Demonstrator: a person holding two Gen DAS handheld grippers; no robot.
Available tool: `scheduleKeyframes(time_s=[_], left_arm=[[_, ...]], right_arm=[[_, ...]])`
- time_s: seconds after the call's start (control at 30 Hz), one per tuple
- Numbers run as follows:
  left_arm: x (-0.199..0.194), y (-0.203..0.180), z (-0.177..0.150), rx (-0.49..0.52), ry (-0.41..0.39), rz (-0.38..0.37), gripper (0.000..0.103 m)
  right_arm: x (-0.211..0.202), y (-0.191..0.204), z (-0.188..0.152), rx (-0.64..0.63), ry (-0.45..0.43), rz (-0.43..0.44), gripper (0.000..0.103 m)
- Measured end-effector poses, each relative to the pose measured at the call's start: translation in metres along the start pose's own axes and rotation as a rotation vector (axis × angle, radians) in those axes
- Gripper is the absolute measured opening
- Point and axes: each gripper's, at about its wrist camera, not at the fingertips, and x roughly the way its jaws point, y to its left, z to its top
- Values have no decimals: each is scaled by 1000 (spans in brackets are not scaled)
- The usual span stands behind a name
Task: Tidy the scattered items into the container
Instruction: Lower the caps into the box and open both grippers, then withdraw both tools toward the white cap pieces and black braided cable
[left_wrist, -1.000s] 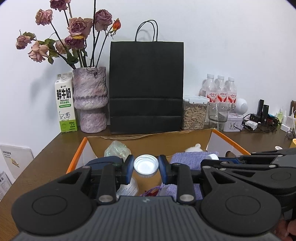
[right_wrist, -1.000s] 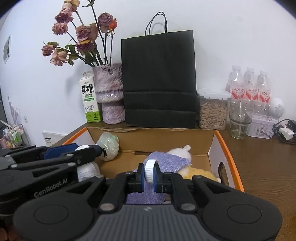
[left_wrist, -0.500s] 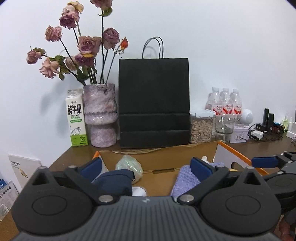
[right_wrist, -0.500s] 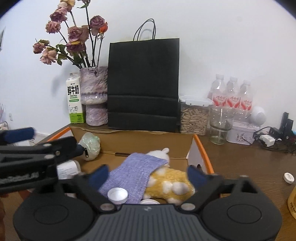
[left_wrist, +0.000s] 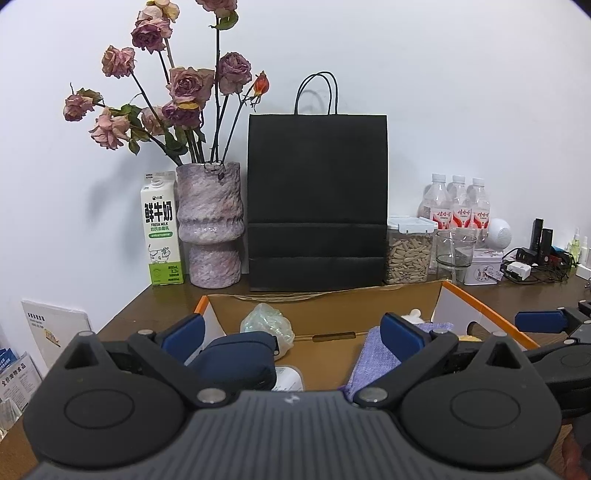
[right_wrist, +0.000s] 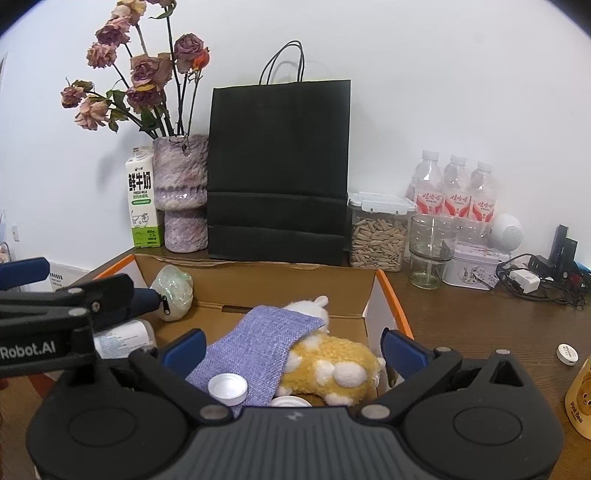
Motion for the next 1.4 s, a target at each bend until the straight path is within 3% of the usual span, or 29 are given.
scheduleKeyframes(time_s=[0.33,0.83,1.07,1.4], left_arm=[[-22,16,0,-16,-9,-12,103],[-65,44,-43,-17,46,-35,103],[-74,48,-56,3,95,-56,103],[-70,58,-70,-13,195,-70,103]], right_arm=[[-15,3,-9,-32,4,0,103],[-60,5,-49,-47,58,44,103],[-74,19,-71,-72,136,101,103],[-62,27,-90,-60,280,105,103]])
